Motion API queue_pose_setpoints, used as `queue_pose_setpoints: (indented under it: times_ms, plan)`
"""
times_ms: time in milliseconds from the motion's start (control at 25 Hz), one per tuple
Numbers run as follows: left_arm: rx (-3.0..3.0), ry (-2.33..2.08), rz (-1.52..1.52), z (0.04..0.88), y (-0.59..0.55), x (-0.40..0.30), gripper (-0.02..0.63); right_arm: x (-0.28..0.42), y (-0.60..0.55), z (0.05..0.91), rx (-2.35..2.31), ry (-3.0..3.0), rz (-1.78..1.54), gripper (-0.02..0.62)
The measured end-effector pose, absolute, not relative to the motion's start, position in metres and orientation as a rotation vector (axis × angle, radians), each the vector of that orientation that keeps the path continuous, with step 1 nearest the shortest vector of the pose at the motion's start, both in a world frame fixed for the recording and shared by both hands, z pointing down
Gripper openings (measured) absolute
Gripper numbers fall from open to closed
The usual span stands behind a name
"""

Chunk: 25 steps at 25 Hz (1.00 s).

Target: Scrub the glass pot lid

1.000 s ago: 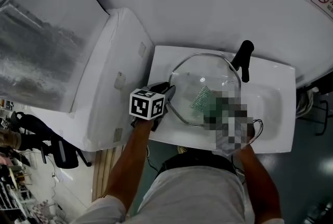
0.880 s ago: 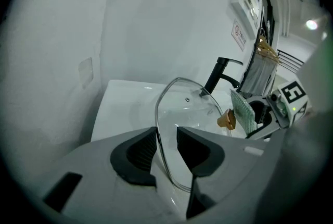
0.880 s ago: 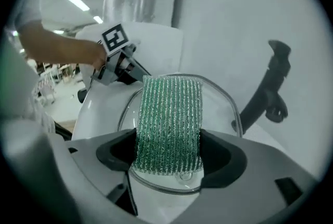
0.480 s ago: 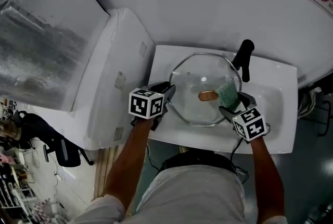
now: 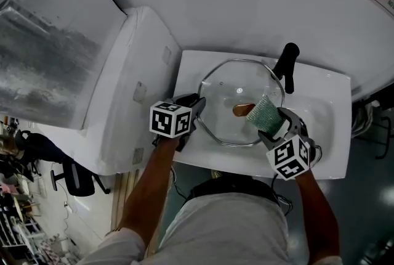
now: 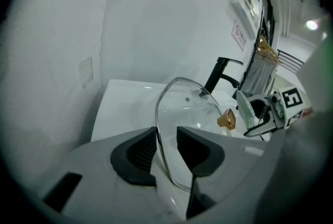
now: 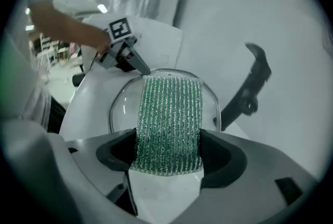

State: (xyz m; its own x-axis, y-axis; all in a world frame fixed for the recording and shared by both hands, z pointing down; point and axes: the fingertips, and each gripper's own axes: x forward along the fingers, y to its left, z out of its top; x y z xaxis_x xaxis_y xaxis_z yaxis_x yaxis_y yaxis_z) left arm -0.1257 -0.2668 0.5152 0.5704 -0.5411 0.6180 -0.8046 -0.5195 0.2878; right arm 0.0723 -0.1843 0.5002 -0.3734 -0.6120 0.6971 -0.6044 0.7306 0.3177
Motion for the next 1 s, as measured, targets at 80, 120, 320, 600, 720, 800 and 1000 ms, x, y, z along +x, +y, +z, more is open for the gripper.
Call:
queue_pose_setpoints:
  times_ms: [80, 120, 320, 600, 720, 800, 1000]
  plan:
    - [2.25, -1.076, 0.624, 0.515, -0.267, -0.126, 0.132, 0.062, -0.176, 0.496, 0.847, -1.981, -0.23, 0.348]
    - [2.249, -1.077, 0.624, 0.515, -0.267, -0.126, 0.132, 0.056, -0.171, 0.497, 0.802, -1.933, -0.327, 0.348]
    - [2.249, -1.08, 0.624, 0.514, -0.267, -0.126, 0.132, 0.029, -0.148, 0.512, 0.562, -1.758, -0.651, 0.348]
    - [2.249, -1.081, 0.623, 0.514, -0.267, -0.126, 0.132, 0.014, -0.132, 0.539, 0.32, -1.633, -0.708, 0.348]
    - [2.246, -1.083, 0.624, 0.514, -0.267, -0.126, 0.132, 0.011, -0.137, 0.546, 0.292, -1.598, -0.735, 0.348]
    - [2.245, -1.085, 0.622, 0.514, -0.267, -0.126, 0.132, 0.014, -0.141, 0.551, 0.262, -1.562, -0.763, 0.348]
    - [2.244, -1.086, 0.619, 0.514, -0.267, -0.126, 0.132, 0.028, -0.146, 0.563, 0.238, -1.558, -0.737, 0.348]
